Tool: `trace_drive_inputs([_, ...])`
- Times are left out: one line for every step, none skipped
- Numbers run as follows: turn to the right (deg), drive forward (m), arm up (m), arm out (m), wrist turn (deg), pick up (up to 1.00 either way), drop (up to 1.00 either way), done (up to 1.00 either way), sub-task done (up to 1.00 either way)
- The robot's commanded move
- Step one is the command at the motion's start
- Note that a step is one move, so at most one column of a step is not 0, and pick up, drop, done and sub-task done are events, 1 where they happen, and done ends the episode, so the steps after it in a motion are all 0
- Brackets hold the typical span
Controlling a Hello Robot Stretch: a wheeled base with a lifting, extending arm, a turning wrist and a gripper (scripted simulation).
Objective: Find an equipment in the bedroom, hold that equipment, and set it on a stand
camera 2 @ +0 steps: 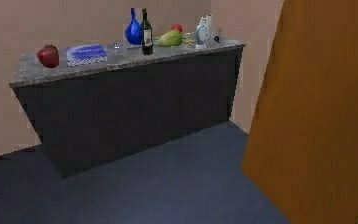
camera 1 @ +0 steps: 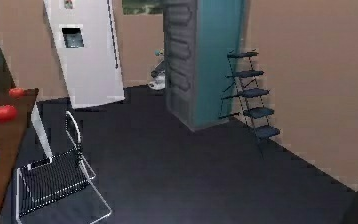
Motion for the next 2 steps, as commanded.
trace_drive_inputs([12.0,0.00,0.00,0.00,0.0,0.00,0.00,0.00,0.00])
trace_drive_inputs([0.0,1.00,0.00,0.00,0.0,0.00,0.00,0.00,0.00])
